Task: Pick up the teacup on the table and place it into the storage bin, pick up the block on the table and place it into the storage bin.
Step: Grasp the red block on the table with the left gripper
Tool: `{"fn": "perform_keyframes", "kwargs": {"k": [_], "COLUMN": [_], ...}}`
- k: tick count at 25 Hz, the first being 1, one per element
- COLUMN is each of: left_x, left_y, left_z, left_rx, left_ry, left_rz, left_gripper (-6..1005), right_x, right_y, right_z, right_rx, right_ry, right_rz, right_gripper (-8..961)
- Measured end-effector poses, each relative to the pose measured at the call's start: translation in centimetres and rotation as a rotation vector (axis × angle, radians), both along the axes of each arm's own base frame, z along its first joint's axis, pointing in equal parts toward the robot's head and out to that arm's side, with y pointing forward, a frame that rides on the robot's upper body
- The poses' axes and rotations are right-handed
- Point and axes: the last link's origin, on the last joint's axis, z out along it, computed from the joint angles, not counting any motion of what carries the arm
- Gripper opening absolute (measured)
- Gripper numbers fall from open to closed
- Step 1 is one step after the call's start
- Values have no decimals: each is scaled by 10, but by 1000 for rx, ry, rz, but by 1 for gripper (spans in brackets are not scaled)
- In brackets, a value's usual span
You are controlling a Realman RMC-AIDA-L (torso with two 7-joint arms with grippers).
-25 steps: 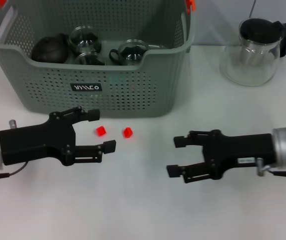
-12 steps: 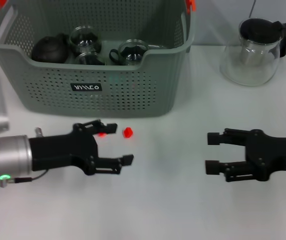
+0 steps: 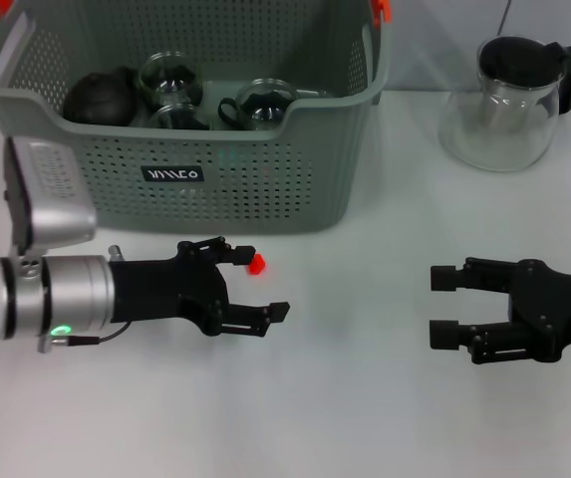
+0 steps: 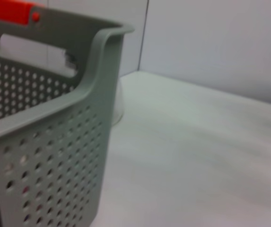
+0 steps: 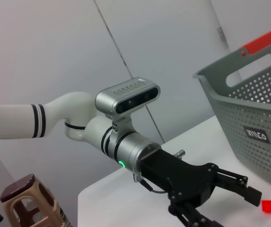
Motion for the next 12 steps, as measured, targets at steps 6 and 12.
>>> {"fn": "perform_keyframes", "kwargs": {"k": [6, 12], "left_x": [0, -1], "left_y": [12, 20], "left_z": [-12, -14], "left_rx": [19, 45], "left_ry": [58, 83], "left_rz": [50, 79], "left_gripper": [846, 840], "right_x": [2, 2], "right_y": [0, 0], "right_z": [2, 1], "right_rx": [3, 1], "right_ry": [-5, -5], "right_rz": [-11, -12], "right_gripper": [945, 945]}}
